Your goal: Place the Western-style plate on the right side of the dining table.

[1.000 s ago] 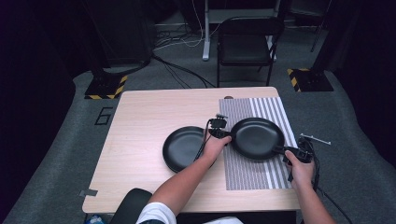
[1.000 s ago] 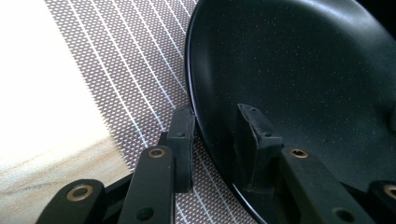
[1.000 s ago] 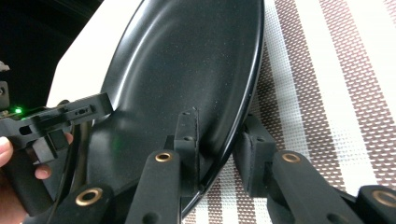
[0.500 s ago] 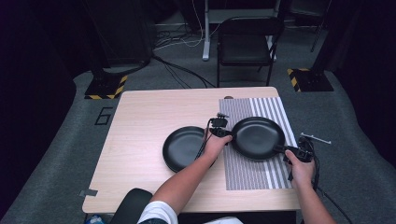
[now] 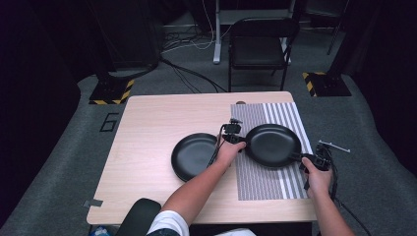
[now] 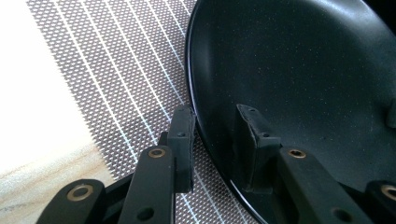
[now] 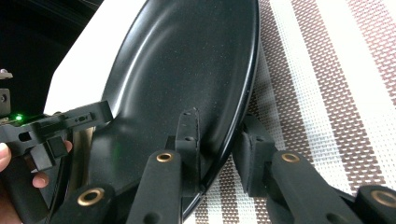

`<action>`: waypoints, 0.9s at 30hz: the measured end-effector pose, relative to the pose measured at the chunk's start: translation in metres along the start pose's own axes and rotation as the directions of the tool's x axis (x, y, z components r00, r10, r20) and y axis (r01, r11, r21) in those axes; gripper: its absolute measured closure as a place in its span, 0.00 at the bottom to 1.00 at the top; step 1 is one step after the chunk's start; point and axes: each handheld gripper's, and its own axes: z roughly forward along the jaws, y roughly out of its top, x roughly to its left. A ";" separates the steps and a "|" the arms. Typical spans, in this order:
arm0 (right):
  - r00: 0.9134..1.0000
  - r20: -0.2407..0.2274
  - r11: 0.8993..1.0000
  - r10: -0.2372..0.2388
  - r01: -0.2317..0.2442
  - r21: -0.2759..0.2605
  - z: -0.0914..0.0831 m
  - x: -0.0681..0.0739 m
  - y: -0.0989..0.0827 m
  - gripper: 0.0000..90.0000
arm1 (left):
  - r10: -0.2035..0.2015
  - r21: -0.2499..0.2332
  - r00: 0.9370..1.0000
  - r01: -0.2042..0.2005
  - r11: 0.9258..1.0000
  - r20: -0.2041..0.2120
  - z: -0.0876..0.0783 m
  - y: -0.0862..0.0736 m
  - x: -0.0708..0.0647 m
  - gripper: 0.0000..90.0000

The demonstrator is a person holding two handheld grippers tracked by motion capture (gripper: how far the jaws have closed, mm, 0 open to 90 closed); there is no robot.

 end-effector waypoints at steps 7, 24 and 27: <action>1.000 0.000 1.000 -0.001 0.001 0.001 0.000 -0.001 0.000 0.81 | -0.012 0.000 1.000 0.012 1.000 0.009 0.000 0.000 0.001 0.77; 0.980 0.130 0.988 -0.152 0.149 0.033 -0.002 0.009 -0.005 0.73 | 0.007 -0.030 1.000 -0.006 1.000 0.015 -0.010 0.002 0.001 0.74; 0.977 0.154 0.989 -0.150 0.146 0.040 -0.004 0.009 -0.006 0.72 | 0.013 -0.032 1.000 -0.013 0.999 0.011 -0.011 0.001 0.000 0.71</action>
